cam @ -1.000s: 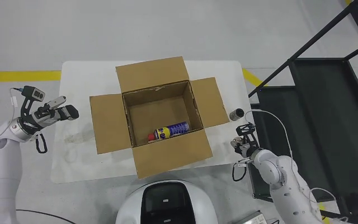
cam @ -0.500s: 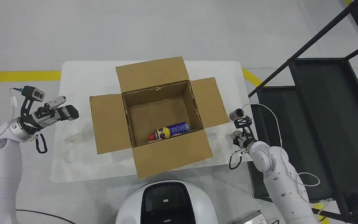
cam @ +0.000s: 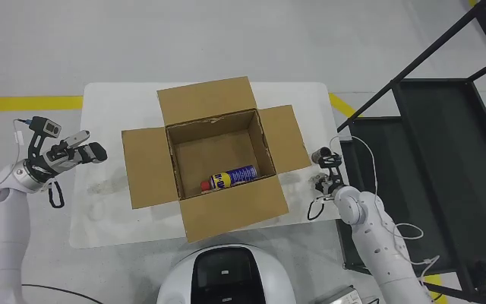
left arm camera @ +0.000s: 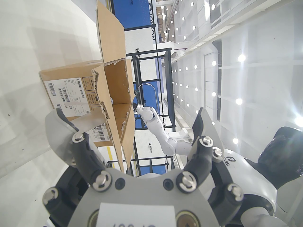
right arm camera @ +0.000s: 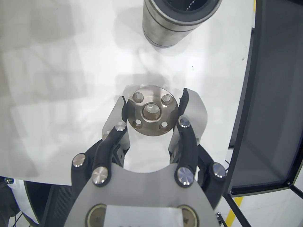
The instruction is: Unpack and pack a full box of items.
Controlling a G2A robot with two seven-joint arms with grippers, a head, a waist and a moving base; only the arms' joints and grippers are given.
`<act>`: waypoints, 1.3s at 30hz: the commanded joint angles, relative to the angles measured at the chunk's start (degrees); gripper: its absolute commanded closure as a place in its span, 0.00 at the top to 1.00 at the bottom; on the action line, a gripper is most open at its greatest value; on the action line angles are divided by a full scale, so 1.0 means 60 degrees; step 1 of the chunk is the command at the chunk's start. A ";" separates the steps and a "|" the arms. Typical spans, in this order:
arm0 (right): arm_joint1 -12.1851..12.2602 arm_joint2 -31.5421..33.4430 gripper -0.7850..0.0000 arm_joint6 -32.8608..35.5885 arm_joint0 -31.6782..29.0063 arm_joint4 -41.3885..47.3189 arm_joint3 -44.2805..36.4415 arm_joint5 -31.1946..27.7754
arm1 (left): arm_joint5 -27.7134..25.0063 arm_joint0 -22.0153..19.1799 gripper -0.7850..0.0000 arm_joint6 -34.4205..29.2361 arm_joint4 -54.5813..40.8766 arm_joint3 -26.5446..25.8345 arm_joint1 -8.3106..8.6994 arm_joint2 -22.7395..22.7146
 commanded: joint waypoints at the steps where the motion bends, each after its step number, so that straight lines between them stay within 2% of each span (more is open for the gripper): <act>1: -0.0012 -0.0027 1.00 -0.0061 0.0005 0.0058 0.0016 0.0082 | 0.0000 0.0000 1.00 0.0000 0.0000 0.0000 0.0000 0.0000; 8: 0.0003 0.0189 1.00 -0.0302 -0.0126 0.0200 -0.0360 0.0276 | 0.0000 0.0000 1.00 0.0000 0.0000 0.0000 0.0000 0.0000; 14: 0.0038 0.0655 1.00 -0.0304 -0.0682 -0.0206 -0.2507 0.1331 | 0.0000 0.0000 1.00 0.0000 0.0000 0.0000 0.0000 0.0000; 19: 0.0009 0.0508 1.00 -0.0248 -0.0566 -0.0174 -0.3837 0.1382 | 0.0000 0.0000 1.00 0.0000 0.0000 0.0000 0.0000 0.0000; 26: -0.0164 -0.0987 1.00 -0.0191 0.1152 0.1098 -0.3196 -0.0307 | 0.0000 0.0000 1.00 0.0000 0.0000 0.0000 0.0000 0.0000; 32: -0.0330 -0.2485 1.00 0.0485 0.2954 0.2373 -0.1827 -0.3059 | 0.0000 0.0000 1.00 0.0000 0.0000 0.0000 0.0000 0.0000; 39: -0.0473 -0.3547 1.00 0.1465 0.4546 0.3611 -0.0640 -0.5235 | 0.0000 0.0000 1.00 0.0000 0.0000 0.0000 0.0000 0.0000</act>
